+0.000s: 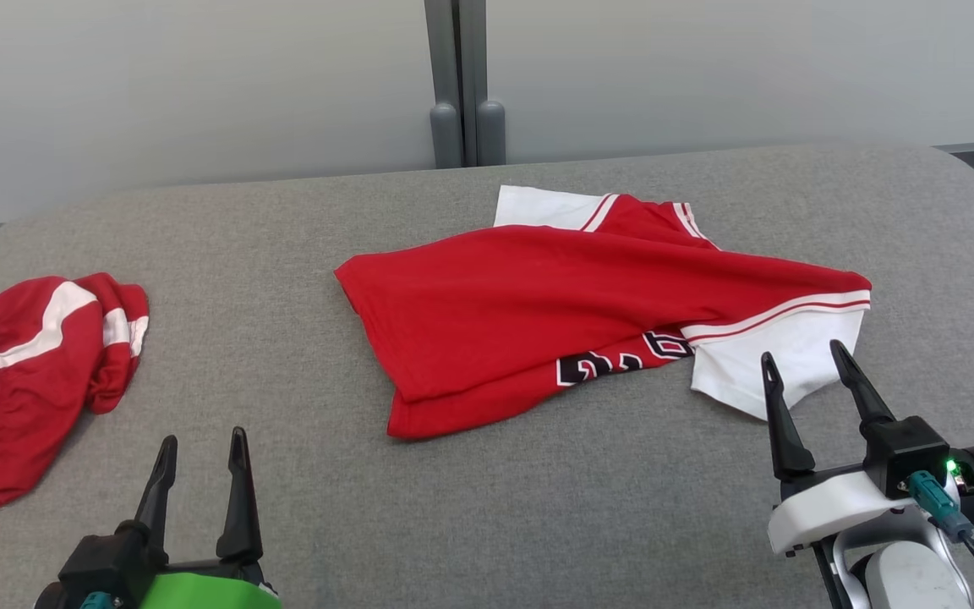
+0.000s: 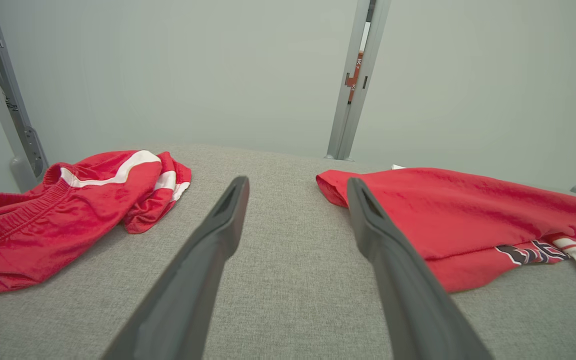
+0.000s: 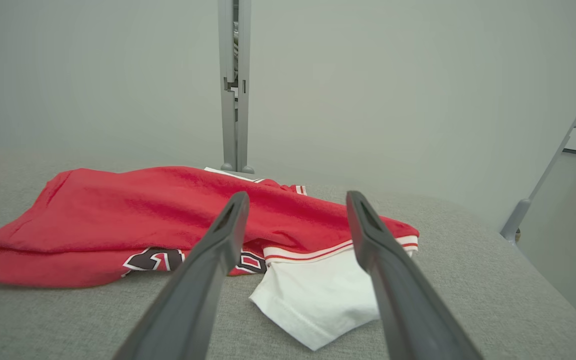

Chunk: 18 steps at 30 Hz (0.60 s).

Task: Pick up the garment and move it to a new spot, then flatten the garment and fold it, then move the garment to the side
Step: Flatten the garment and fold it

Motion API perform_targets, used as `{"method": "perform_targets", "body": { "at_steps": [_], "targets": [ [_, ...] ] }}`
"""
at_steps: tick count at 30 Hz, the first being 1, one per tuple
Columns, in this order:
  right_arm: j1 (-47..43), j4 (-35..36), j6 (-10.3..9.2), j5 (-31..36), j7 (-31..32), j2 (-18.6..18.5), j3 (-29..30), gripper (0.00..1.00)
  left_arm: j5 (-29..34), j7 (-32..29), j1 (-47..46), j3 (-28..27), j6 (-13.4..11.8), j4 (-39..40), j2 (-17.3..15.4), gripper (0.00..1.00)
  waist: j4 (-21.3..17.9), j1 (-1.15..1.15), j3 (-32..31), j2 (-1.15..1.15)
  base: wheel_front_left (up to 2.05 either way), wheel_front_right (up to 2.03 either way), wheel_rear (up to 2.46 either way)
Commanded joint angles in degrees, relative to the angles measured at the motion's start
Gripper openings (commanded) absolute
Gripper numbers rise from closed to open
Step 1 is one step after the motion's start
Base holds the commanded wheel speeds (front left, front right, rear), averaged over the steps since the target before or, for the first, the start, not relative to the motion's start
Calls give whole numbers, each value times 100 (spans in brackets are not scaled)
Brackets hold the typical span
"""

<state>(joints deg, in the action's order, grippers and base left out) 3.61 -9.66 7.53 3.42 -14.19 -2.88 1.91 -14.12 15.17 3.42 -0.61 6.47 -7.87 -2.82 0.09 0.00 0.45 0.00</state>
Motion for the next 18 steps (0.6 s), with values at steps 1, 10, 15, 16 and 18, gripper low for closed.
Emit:
{"method": "perform_targets", "body": {
  "at_steps": [1,10,15,16,18],
  "targets": [
    [-58,2,-8,-74,8,-3,3,100,28,-3,72,8,-29,-2,-13,100,13,0,2,0,0,0,0],
    [101,-58,-8,-326,79,-2,-119,100,-67,-121,-452,647,69,-754,-28,100,-16,0,160,0,0,0,0],
    [236,-184,-8,-395,192,-3,-314,100,-286,-724,-1306,1322,102,-1634,-115,100,-142,0,381,0,0,0,0],
    [282,-211,-8,-402,177,-4,-363,100,-340,-811,-1527,1474,104,-1793,-136,100,-191,0,435,0,0,0,0],
    [351,-280,-8,-444,183,-4,-442,100,-467,-974,-1848,1677,105,-2102,-170,100,-291,0,530,0,0,0,0]
  ]
}}
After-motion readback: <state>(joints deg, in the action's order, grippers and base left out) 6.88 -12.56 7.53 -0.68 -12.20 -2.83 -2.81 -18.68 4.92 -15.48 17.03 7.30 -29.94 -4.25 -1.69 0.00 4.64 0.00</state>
